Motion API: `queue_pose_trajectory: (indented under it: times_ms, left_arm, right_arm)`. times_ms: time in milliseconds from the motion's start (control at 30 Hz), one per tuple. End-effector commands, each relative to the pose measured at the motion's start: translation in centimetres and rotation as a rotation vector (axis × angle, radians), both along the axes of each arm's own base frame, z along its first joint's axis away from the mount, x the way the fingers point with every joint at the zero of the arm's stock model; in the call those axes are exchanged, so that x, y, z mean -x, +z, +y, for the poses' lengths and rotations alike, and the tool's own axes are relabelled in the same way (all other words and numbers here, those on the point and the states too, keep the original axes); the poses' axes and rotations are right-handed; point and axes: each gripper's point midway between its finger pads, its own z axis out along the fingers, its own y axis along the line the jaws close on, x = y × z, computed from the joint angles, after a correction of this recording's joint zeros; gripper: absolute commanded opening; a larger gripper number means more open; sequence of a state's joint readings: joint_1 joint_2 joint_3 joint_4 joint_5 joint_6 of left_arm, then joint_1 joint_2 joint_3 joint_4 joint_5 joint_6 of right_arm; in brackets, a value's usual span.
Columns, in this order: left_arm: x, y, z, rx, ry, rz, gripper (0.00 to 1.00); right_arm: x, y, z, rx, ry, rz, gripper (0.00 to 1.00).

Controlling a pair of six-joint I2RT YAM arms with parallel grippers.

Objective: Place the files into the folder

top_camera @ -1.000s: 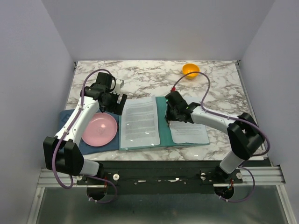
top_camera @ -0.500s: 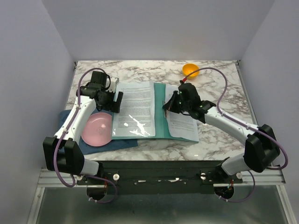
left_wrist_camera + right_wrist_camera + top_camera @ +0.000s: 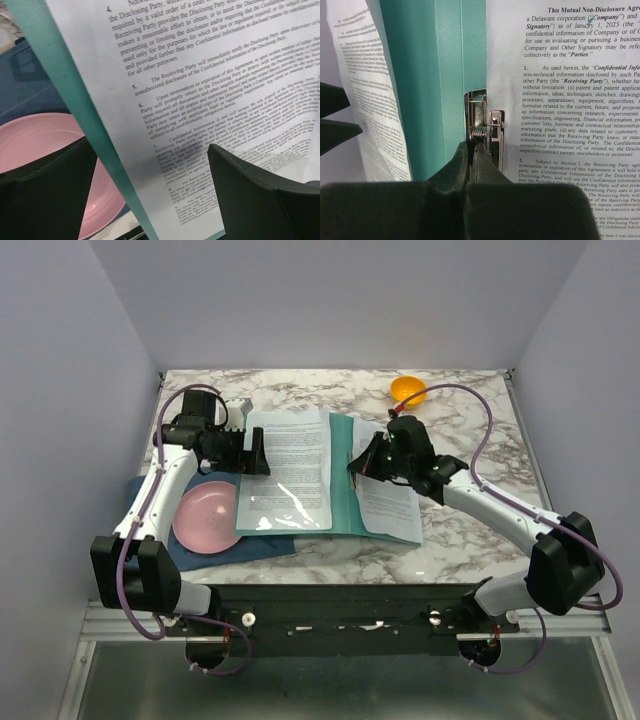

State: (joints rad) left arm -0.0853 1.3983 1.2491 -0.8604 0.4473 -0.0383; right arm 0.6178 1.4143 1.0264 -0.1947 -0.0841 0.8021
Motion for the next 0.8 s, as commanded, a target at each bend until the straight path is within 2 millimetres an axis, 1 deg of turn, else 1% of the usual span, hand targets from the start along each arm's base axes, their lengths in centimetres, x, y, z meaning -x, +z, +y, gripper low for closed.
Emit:
queue_pose_trajectory:
  times_ms: [0, 167, 233, 300, 400, 467, 533, 567, 633, 667, 700, 733, 767]
  left_arm:
    - [1.1, 2.6, -2.5, 0.156, -0.066, -0.018, 0.99]
    - [1.5, 2.6, -2.4, 0.155, -0.074, -0.01, 0.99]
    - [1.7, 3.0, -2.5, 0.161, -0.081, -0.011, 0.99]
    - [1.7, 3.8, -2.8, 0.182, -0.084, -0.015, 0.99]
    - [1.8, 5.6, -3.5, 0.232, -0.098, -0.028, 0.99]
    - [1.7, 6.8, -3.9, 0.264, -0.094, -0.036, 0.98]
    - [1.7, 7.3, -4.3, 0.284, -0.104, -0.032, 0.96]
    - [1.5, 7.5, -4.4, 0.288, -0.108, -0.039, 0.94]
    - [1.3, 7.2, -4.7, 0.296, -0.117, -0.018, 0.93]
    - [1.2, 7.1, -4.9, 0.296, -0.119, -0.015, 0.92]
    - [1.0, 6.6, -5.1, 0.298, -0.122, 0.004, 0.92]
    - [0.9, 6.3, -5.4, 0.302, -0.133, 0.014, 0.91]
    - [0.9, 6.1, -5.7, 0.307, -0.139, 0.023, 0.9]
  right_arm:
    - [0.1, 1.1, 0.6, -0.069, 0.007, -0.016, 0.01]
    - [0.1, 0.6, 0.8, -0.08, 0.012, -0.005, 0.01]
    - [0.1, 0.2, 0.8, -0.075, 0.014, 0.001, 0.01]
    - [0.1, -0.1, 0.9, -0.068, 0.016, 0.004, 0.01]
    - [0.1, -1.6, 1.4, -0.057, 0.036, 0.042, 0.01]
    - [0.3, -3.2, 2.0, -0.057, 0.06, 0.082, 0.01]
    - [0.5, -4.3, 2.4, -0.065, 0.07, 0.103, 0.01]
    - [0.6, -5.8, 2.3, -0.051, 0.069, 0.133, 0.01]
    - [0.7, -6.7, 2.5, -0.052, 0.074, 0.145, 0.01]
    - [0.9, -7.6, 2.5, -0.044, 0.072, 0.162, 0.01]
    - [1.2, -8.5, 2.4, -0.033, 0.073, 0.182, 0.01]
    - [0.9, -8.4, 2.6, -0.048, 0.076, 0.166, 0.01]
    - [0.9, -8.7, 2.7, -0.047, 0.078, 0.171, 0.01]
